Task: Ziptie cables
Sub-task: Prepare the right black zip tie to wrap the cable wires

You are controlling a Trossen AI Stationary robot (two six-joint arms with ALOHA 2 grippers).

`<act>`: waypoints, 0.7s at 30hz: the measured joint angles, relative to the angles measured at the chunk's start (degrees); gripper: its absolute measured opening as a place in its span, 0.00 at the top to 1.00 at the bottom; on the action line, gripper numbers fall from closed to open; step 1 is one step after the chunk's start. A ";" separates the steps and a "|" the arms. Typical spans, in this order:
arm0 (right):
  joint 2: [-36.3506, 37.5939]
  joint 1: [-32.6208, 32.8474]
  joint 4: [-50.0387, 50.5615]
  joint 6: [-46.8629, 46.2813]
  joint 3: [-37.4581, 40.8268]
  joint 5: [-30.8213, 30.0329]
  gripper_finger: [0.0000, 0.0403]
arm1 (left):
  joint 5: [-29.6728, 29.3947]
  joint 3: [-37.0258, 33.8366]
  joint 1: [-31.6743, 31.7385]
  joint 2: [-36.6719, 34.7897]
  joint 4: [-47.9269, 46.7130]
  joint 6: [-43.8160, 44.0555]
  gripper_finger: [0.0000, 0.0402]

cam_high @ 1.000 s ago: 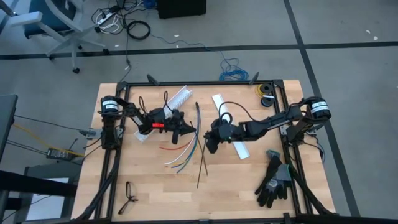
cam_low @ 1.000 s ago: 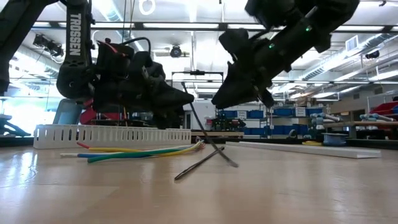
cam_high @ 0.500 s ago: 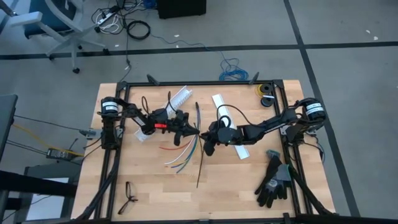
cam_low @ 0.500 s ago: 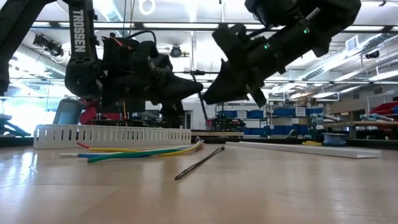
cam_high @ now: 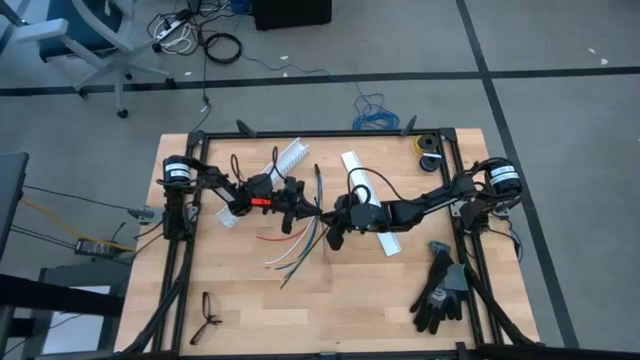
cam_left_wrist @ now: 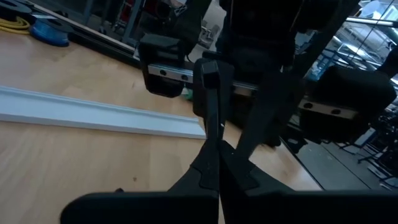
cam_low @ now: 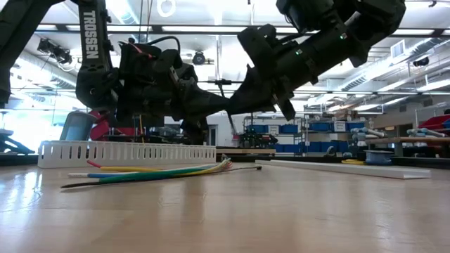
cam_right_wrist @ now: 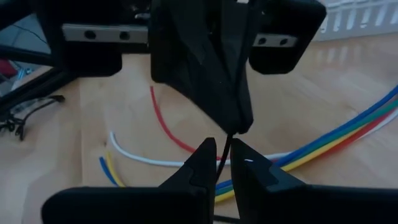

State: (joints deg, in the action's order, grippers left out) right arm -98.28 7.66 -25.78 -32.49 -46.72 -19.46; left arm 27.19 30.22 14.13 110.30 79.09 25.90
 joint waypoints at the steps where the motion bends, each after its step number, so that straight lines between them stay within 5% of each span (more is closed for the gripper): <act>1: 0.00 0.00 -0.10 0.00 0.00 0.00 0.90 | 0.09 0.00 0.00 0.00 0.03 0.00 1.00; 21: 0.02 -1.61 -0.06 0.17 0.00 2.12 1.00 | -1.63 0.04 0.00 -0.02 2.71 1.72 1.00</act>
State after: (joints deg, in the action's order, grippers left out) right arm -98.26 6.05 -25.85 -32.32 -46.72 -17.34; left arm 25.56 30.26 14.13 110.28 81.80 27.62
